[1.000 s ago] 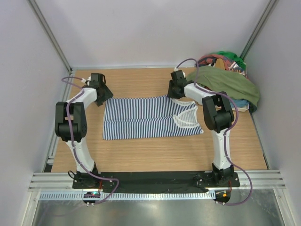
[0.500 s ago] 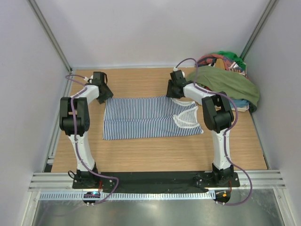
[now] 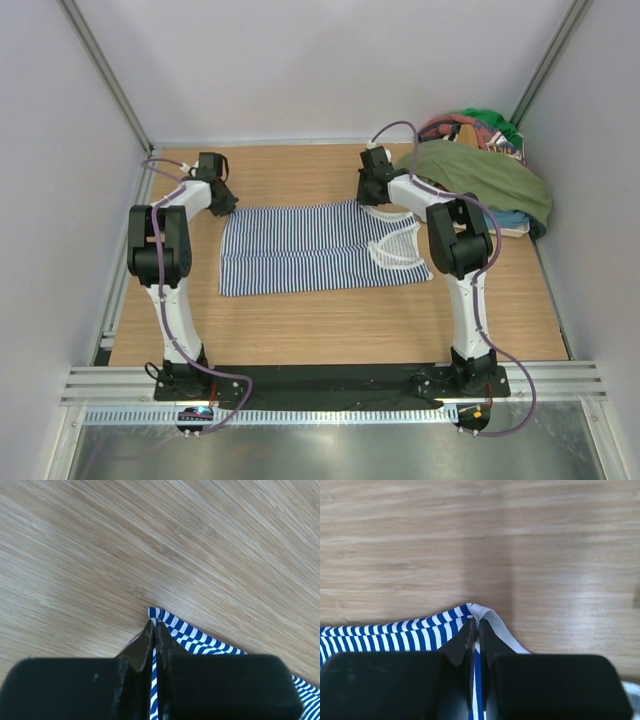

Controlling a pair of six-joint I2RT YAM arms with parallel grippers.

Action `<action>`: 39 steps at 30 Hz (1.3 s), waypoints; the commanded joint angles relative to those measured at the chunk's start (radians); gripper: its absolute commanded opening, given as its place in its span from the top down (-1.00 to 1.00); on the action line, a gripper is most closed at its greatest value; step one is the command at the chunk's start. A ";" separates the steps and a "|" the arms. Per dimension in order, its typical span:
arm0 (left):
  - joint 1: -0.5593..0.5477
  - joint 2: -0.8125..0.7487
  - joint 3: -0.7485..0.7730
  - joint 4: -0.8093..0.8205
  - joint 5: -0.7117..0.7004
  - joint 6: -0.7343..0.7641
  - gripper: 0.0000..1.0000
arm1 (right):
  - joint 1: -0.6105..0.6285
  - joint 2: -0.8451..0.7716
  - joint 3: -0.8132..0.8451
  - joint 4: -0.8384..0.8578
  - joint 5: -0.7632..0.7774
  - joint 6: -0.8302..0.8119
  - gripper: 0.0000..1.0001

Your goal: Fold and stack the tank tops

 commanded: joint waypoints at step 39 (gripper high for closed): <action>-0.026 -0.508 -0.393 0.150 0.009 0.000 1.00 | 0.106 -0.477 -0.497 0.189 0.128 0.003 0.85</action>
